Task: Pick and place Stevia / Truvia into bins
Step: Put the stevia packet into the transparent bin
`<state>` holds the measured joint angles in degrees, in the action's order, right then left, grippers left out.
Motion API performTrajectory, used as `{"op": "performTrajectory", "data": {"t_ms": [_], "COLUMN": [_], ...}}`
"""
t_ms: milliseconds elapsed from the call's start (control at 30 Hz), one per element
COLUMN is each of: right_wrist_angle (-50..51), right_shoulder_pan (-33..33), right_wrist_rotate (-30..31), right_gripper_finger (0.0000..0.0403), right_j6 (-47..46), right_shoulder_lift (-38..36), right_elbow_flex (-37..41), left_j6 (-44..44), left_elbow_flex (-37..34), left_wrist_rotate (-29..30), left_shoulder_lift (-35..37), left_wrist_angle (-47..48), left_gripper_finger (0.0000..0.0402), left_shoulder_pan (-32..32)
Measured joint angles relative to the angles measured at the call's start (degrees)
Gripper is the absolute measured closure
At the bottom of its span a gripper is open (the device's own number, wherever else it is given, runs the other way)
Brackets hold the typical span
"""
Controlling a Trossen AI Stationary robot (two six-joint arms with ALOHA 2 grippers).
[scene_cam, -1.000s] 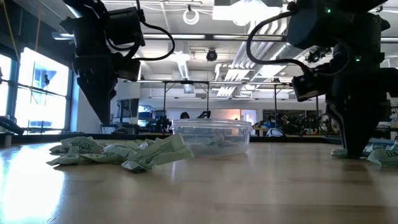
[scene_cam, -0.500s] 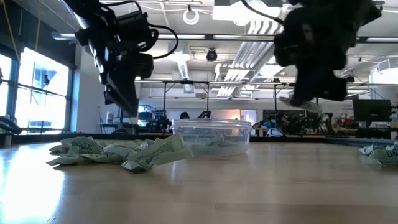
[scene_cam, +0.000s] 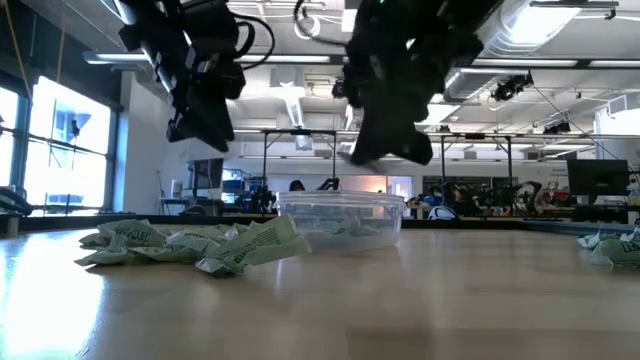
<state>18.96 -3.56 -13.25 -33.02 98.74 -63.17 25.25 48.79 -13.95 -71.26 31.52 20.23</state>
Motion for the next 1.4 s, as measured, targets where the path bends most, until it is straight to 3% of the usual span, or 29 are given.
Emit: {"op": "performTrajectory", "data": {"t_ms": [167,267,433,500,600,767,867,1400], "right_wrist_angle": [4.63,5.91,12.36,15.14,20.75,23.90,24.33,26.19], "right_shoulder_pan": [-0.60,-0.60,0.58,0.32,-0.42,-0.28,0.53,3.70], "right_wrist_rotate": [-1.30,-0.03,14.61,16.67,18.40,22.92,24.91,29.26], "right_gripper_finger": [0.0292,0.0224,0.0135,0.0119,0.0113,0.0112,0.0112,0.0112], "right_j6": [1.89,3.59,11.34,12.44,11.08,7.20,3.32,-2.55], "right_shoulder_lift": [5.01,4.64,0.33,-1.84,-4.47,-8.93,-10.38,-11.00], "right_elbow_flex": [-3.52,-6.04,-9.85,-10.24,-9.67,-7.12,-5.72,-5.21], "left_j6": [-6.34,-13.19,-29.33,-37.49,-45.63,-49.47,-51.24,-55.27], "left_elbow_flex": [0.35,0.37,0.33,0.27,0.38,0.31,0.24,0.29], "left_wrist_rotate": [7.97,6.44,3.71,3.77,3.73,0.68,3.04,4.68], "left_shoulder_lift": [0.80,-1.39,-5.81,-8.01,-11.79,-18.63,-21.64,-25.80], "left_wrist_angle": [-0.33,-1.54,-2.63,-4.50,-8.91,-10.99,-10.98,-17.57], "left_gripper_finger": [0.0245,0.0245,0.0245,0.0245,0.0245,0.0245,0.0245,0.0243], "left_shoulder_pan": [4.99,7.74,9.03,9.03,9.05,9.03,8.93,8.62]}}
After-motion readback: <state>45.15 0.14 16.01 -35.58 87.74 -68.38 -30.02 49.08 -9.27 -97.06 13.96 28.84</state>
